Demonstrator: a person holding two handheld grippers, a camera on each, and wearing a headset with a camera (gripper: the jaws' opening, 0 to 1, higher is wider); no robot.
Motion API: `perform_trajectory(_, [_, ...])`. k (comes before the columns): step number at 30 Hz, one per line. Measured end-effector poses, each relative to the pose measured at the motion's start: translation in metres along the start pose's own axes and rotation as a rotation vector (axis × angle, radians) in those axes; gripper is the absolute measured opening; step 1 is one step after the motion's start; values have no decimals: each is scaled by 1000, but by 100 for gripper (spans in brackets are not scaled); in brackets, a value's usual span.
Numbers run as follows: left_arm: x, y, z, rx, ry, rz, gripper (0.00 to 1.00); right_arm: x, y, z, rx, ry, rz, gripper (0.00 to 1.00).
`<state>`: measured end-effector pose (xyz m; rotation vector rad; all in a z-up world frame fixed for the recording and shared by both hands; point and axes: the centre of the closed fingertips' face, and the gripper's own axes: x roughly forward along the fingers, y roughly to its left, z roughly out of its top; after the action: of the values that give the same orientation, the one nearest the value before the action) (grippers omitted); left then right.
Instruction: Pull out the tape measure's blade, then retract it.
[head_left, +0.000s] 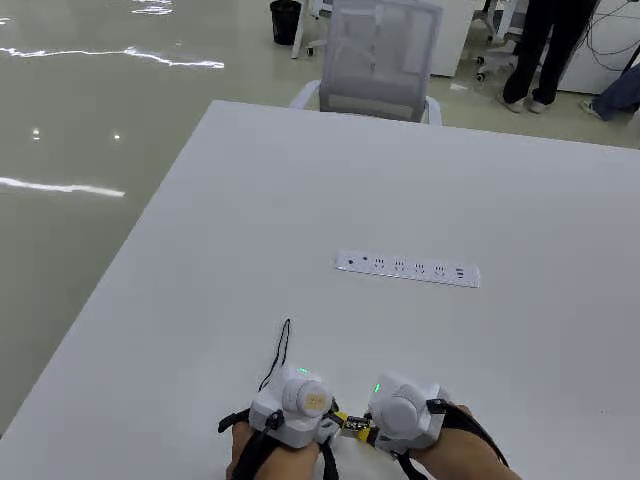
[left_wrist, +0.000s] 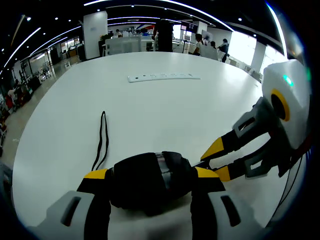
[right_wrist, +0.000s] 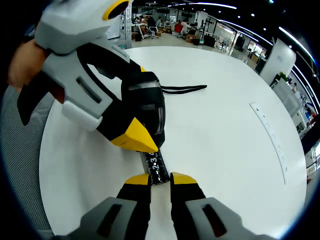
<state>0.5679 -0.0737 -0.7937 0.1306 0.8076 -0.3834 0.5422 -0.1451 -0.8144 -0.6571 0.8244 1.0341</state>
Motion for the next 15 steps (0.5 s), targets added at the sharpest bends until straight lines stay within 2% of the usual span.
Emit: perform_trajectory(15, [1,0,0,0,1,-2,62,4,2,6,10,-21,12,13])
